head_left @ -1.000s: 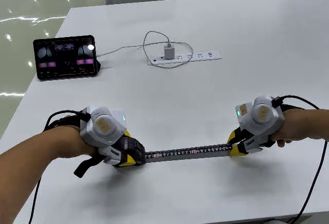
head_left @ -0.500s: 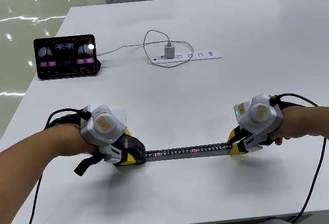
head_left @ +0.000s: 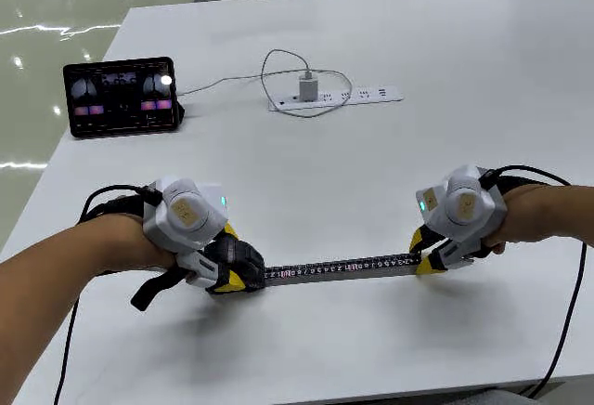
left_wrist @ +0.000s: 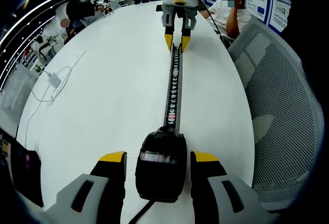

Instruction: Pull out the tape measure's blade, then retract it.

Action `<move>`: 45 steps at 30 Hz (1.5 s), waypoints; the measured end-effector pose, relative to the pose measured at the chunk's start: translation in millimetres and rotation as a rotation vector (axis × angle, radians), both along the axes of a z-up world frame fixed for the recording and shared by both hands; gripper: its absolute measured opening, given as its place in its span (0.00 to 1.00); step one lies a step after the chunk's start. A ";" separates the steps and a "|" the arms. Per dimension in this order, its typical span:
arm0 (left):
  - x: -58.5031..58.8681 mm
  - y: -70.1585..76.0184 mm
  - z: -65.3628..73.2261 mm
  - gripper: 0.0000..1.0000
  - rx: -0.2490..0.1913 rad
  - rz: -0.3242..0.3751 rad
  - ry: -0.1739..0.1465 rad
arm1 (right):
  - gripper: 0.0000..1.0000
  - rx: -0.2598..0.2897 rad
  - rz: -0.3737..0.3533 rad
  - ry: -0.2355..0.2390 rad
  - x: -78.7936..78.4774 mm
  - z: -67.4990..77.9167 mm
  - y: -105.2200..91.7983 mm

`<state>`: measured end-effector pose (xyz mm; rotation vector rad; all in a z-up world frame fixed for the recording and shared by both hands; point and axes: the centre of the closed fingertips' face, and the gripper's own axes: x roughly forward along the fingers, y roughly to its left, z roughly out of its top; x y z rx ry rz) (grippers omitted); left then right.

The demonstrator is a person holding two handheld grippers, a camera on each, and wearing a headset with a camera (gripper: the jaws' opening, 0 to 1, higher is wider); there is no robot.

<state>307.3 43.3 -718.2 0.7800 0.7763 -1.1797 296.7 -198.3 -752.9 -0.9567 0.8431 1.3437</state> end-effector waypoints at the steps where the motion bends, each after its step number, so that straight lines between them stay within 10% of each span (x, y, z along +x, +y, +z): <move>1: 0.2 1.0 0.9 0.52 0.001 0.011 0.002 | 0.14 0.002 -0.008 -0.001 0.6 0.0 -0.3; 20: -16.4 6.7 -2.3 0.80 -0.013 0.062 0.092 | 0.44 -0.008 -0.014 0.042 -12.7 1.3 -4.3; 35: -24.8 9.7 -1.2 0.99 -0.084 0.136 0.145 | 0.80 0.085 -0.186 0.114 -17.5 8.1 4.6; 45: -1.1 19.8 10.3 0.99 -0.204 0.341 0.065 | 0.99 0.179 -0.334 0.089 -7.9 13.1 -1.3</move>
